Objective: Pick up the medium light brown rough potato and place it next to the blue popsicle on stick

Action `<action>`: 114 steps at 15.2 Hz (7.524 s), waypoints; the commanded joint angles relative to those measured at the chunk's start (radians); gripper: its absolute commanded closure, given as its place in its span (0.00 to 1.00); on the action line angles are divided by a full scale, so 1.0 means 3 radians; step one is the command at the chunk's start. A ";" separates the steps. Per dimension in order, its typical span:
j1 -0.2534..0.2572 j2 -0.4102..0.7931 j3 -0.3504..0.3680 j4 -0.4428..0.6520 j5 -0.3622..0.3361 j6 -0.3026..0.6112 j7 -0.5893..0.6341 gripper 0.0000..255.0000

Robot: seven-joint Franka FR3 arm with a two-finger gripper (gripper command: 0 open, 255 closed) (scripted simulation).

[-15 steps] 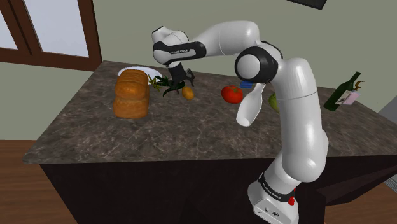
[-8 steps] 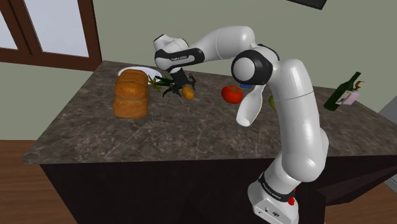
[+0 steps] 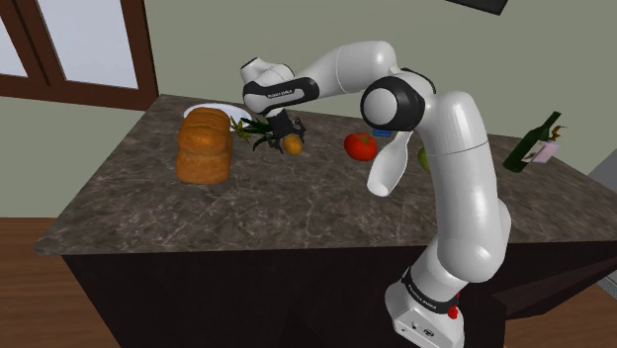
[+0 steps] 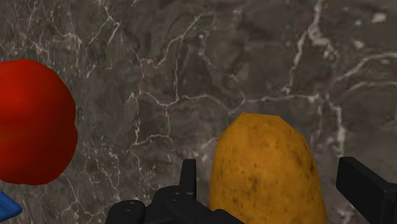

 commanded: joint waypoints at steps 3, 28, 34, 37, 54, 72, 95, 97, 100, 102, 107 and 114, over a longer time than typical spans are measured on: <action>0.0000 0.0000 0.0000 0.0000 0.0000 0.0000 0.0000 1.00; 0.0038 -0.0182 -0.0013 0.0445 0.0002 -0.0582 -0.0234 1.00; 0.0058 -0.0187 -0.0024 0.0697 -0.0009 -0.0821 -0.0332 1.00; 0.0069 -0.0173 -0.0032 0.0850 -0.0017 -0.0949 -0.0387 1.00; -0.0677 -0.1239 -0.0342 -0.0869 -0.0234 0.0103 -0.1028 1.00; -0.1521 -0.1314 -0.0846 -0.1123 -0.0383 0.0937 -0.2060 1.00; -0.1660 -0.0916 -0.0901 -0.1497 -0.0460 0.1695 -0.1802 1.00; -0.1665 -0.0871 -0.0901 -0.1521 -0.0469 0.1756 -0.1766 1.00; -0.1668 -0.0844 -0.0901 -0.1533 -0.0475 0.1791 -0.1745 1.00; -0.1668 -0.0844 -0.0900 -0.1533 -0.0475 0.1790 -0.1745 1.00; -0.1670 -0.0843 -0.0899 -0.1522 -0.0472 0.1782 -0.1752 0.00; -0.1574 -0.0975 -0.0857 -0.1426 -0.0434 0.1517 -0.1770 0.00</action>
